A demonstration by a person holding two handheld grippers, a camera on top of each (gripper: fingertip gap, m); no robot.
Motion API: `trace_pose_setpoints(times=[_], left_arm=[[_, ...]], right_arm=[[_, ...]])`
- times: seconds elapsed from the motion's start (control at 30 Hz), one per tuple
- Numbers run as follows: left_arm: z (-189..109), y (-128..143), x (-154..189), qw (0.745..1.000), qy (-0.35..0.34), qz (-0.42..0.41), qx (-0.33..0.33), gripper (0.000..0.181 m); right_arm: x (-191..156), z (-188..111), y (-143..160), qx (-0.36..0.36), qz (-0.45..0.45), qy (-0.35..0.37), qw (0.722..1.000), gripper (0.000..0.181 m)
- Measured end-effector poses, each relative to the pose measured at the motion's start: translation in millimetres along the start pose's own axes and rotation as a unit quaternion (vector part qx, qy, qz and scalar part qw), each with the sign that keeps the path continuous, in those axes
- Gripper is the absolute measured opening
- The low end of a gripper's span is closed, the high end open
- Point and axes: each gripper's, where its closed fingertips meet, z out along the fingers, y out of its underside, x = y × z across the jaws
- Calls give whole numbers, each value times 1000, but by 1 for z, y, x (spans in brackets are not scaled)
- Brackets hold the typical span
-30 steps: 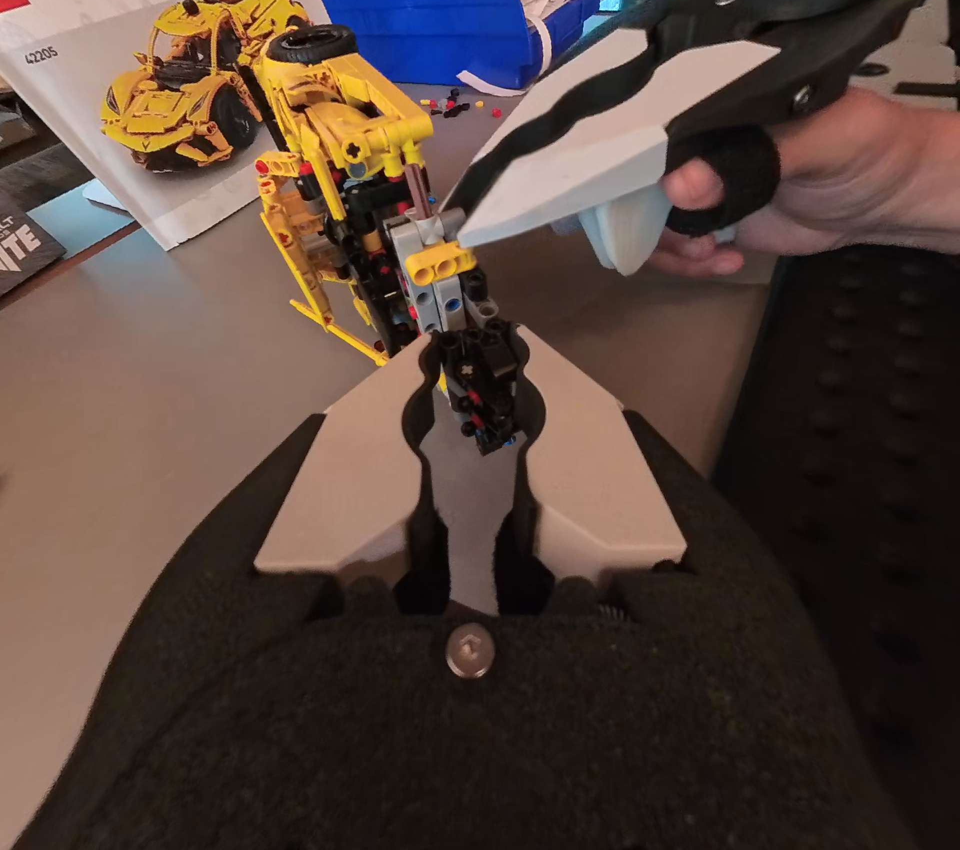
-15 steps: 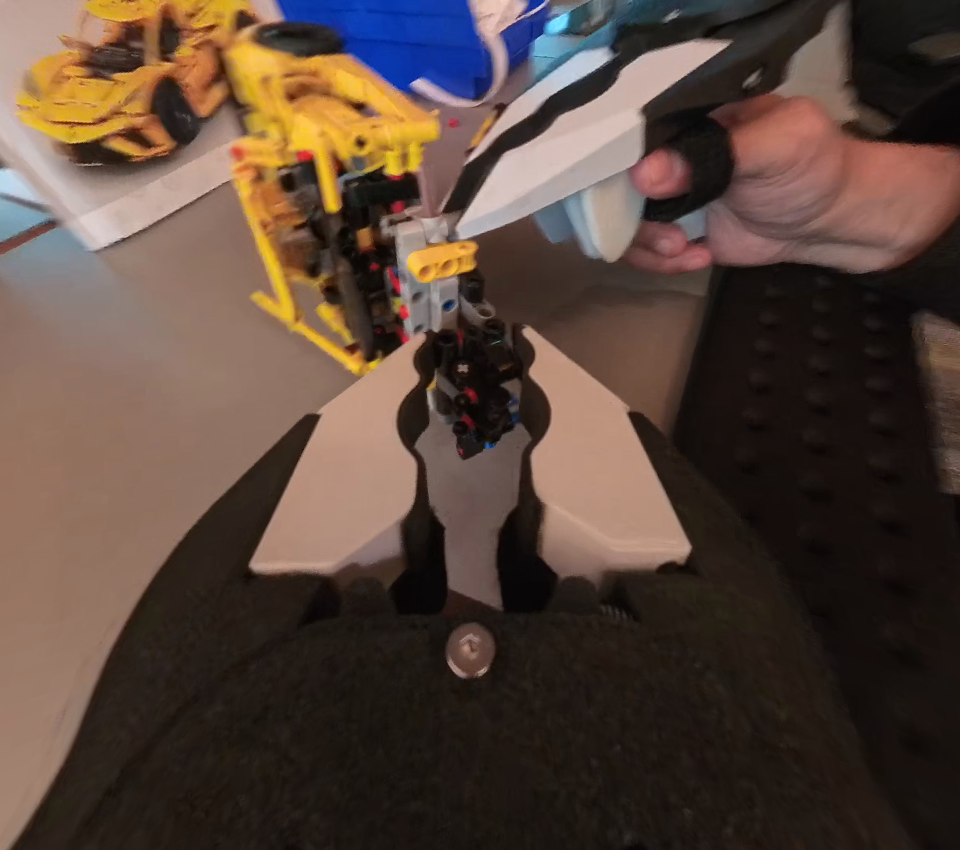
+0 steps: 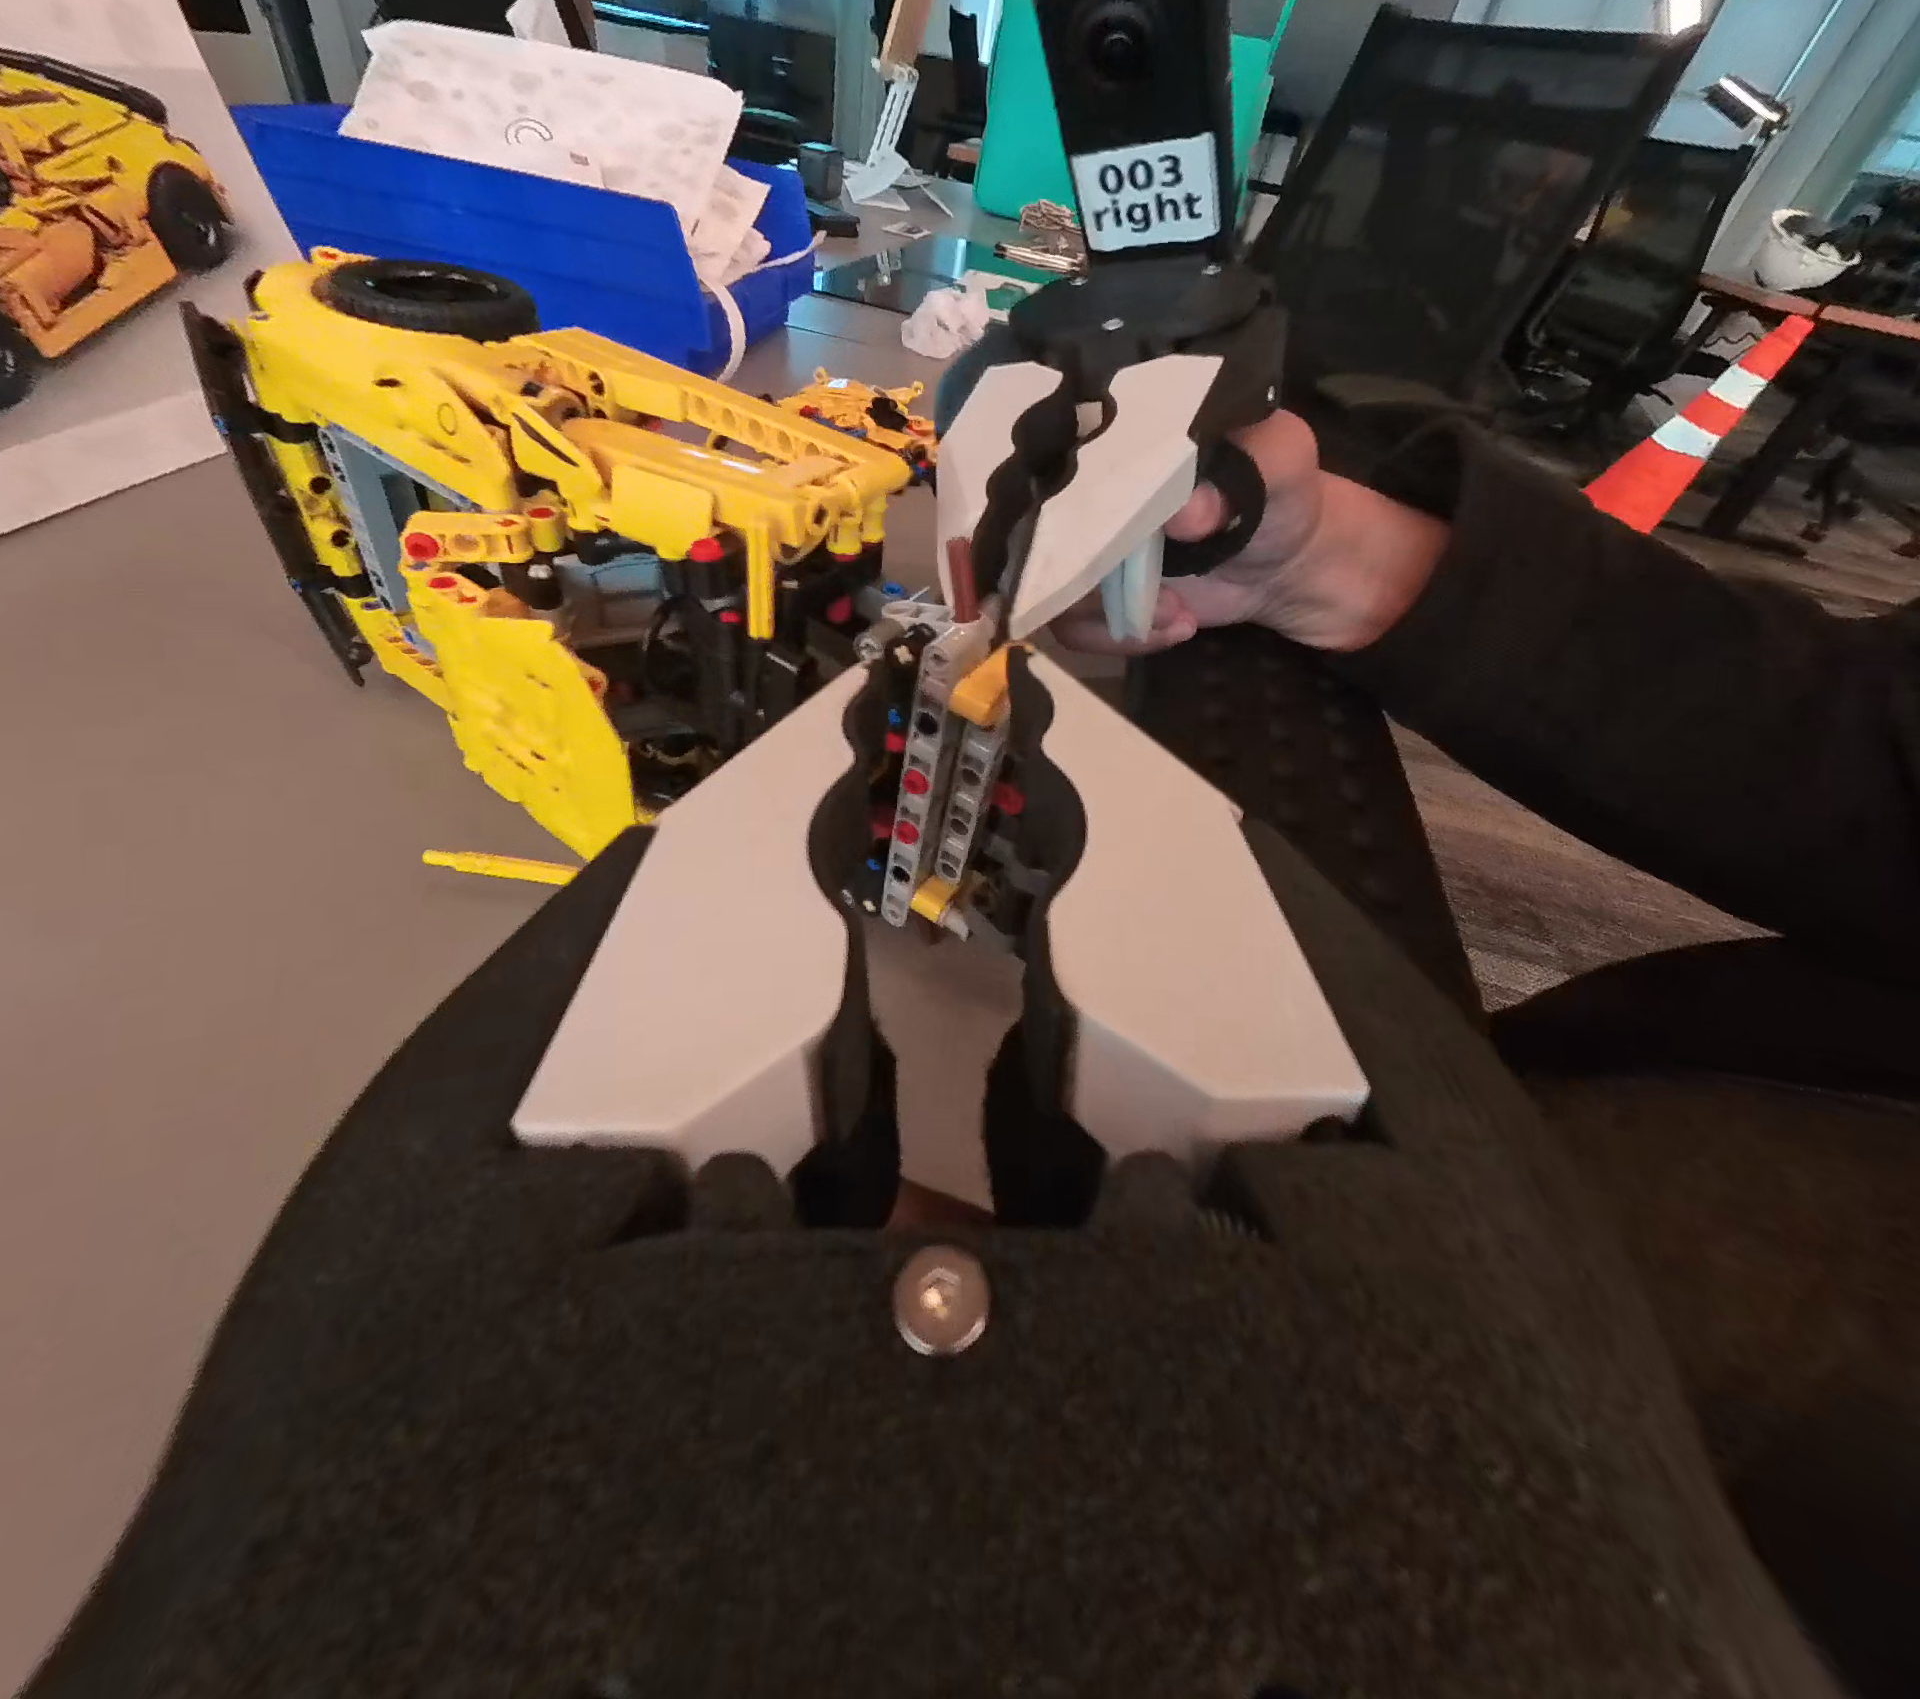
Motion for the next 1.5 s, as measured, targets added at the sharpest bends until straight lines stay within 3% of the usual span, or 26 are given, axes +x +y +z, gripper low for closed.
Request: trace_pose_setpoints(times=[0.27,0.47,0.63,0.83,1.2,1.4,1.5], left_arm=[[5,1,-1,999,42,9,0,13],[8,2,3,999,41,31,2,1],[9,1,4,999,40,3,2,2],[12,6,4,999,29,14,-14,32],[17,1,6,996,81,33,-22,29],[17,-7,10,990,21,133,-41,43],[23,0,9,975,9,193,-110,46]], right_arm=[[1,-3,0,8,3,2,1000,6],[3,-10,2,13,7,9,1000,6],[3,-11,1,15,19,-1,1000,6],[2,-10,1,15,27,-8,999,7],[-1,-16,0,0,70,-89,994,6],[-2,-14,3,-5,57,-83,995,7],[-2,-14,2,-6,57,-83,995,7]])
